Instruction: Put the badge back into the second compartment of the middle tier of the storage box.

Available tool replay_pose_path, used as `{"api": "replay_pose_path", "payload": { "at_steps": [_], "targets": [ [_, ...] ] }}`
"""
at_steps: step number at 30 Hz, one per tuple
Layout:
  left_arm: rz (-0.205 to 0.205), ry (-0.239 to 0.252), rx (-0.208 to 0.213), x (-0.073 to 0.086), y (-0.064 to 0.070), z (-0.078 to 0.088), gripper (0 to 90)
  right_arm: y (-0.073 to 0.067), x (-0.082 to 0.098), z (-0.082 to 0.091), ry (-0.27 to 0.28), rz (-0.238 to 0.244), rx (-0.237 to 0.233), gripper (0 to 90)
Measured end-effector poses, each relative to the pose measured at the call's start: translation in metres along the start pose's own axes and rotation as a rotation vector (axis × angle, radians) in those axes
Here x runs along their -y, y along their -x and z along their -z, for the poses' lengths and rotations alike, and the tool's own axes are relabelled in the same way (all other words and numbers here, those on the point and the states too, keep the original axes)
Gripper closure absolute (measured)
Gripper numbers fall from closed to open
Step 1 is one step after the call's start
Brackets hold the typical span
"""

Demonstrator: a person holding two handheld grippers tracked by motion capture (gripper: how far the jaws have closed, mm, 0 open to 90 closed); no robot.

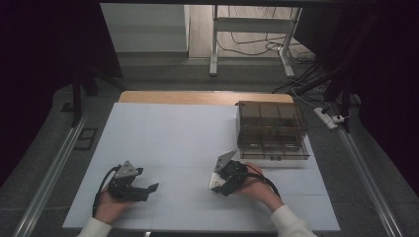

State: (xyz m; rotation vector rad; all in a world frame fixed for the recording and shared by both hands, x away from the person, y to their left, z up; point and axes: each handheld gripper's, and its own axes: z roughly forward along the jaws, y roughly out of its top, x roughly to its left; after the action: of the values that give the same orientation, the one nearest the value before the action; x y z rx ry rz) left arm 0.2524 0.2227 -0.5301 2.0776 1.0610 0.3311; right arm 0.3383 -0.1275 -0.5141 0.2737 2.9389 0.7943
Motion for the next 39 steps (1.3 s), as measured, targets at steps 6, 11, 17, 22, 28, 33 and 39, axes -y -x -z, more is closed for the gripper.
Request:
{"api": "replay_pose_path", "payload": {
  "at_steps": [6, 11, 17, 22, 28, 33, 39],
  "targets": [
    [0.0, 0.001, -0.001, 0.0, 0.0, 0.0, 14.5, 0.002, 0.0, 0.008, 0.042, -0.022, -0.001, 33.1],
    [-0.001, 0.0, 0.0, 0.0, 0.0, 0.0, 14.5, 0.003, -0.001, 0.018, 0.089, -0.033, 0.004, 33.1],
    [0.0, 0.0, -0.001, 0.0, 0.0, -0.001, 14.5, 0.004, -0.002, 0.028, 0.136, -0.041, 0.01, 33.1],
    [-0.002, -0.002, -0.002, 0.0, 0.0, -0.001, 14.5, 0.003, -0.005, 0.036, 0.17, -0.038, 0.018, 33.1],
    [-0.003, -0.003, -0.003, 0.0, 0.0, -0.001, 14.4, 0.003, -0.006, 0.046, 0.211, -0.037, 0.034, 33.1],
    [-0.006, -0.004, -0.004, 0.0, 0.0, -0.001, 14.4, 0.003, -0.006, 0.053, 0.23, -0.031, 0.048, 33.1],
    [-0.008, -0.005, -0.004, 0.0, 0.001, -0.001, 14.4, 0.003, -0.006, 0.063, 0.255, -0.031, 0.064, 33.1]
  ]
}}
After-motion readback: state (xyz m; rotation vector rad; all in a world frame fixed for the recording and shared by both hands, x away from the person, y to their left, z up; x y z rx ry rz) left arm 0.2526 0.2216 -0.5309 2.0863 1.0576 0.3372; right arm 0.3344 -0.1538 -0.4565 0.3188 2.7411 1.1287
